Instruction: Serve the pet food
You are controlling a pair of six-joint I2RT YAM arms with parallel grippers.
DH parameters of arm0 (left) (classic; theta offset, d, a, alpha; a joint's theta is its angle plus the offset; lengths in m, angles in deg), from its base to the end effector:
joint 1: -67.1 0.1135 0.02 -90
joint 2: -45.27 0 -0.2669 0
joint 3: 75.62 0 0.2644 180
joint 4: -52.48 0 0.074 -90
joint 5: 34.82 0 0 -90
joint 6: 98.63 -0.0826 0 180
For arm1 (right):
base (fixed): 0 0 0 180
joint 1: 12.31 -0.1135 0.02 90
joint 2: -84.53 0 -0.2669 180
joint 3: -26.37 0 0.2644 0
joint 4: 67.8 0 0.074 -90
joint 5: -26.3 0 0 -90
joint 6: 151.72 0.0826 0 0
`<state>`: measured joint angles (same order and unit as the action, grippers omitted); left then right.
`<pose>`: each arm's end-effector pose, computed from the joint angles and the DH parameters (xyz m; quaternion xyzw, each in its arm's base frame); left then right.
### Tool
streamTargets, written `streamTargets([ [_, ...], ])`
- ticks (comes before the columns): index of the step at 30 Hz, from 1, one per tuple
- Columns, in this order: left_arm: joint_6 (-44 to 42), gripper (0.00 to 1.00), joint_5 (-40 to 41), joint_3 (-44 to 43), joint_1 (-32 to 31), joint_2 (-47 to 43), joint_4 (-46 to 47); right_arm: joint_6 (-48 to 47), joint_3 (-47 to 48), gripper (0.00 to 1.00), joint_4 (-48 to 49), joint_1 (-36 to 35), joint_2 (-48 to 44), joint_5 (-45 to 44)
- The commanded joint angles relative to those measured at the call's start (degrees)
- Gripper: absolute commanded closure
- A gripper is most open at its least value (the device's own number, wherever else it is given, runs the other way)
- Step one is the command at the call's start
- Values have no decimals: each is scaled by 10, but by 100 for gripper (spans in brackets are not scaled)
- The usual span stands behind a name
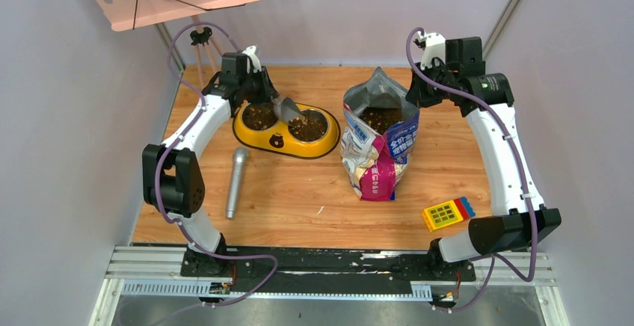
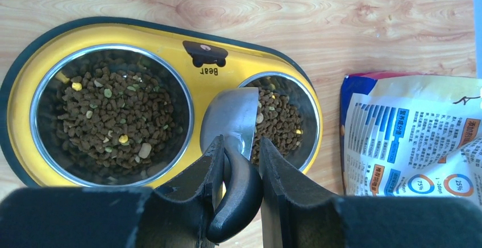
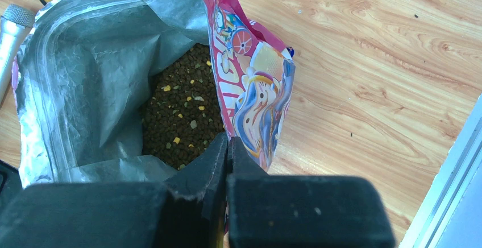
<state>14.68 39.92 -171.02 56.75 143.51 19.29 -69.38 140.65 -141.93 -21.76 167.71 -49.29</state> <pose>0.4354 -0.1016 0.2741 -0.0398 0.8844 -0.2435 0.3962 0.3195 0.0740 0.4100 -0.1848 0.8924 0.1212 0.3935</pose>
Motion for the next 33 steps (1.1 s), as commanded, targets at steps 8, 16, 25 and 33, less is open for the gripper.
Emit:
streamTargets([
  [8, -76, 100, 90, -46, -60, -21, -27, -6, 13, 100, 38, 0, -15, 3],
  [16, -75, 100, 92, -54, -76, -17, -29, -6, 11, 100, 39, 0, -15, 4],
  [25, -53, 100, 85, -75, -84, -16, -32, -5, 10, 100, 41, 0, -14, 4],
  [33, -49, 100, 91, -100, -97, -5, -37, -5, 12, 100, 42, 0, -14, 2],
])
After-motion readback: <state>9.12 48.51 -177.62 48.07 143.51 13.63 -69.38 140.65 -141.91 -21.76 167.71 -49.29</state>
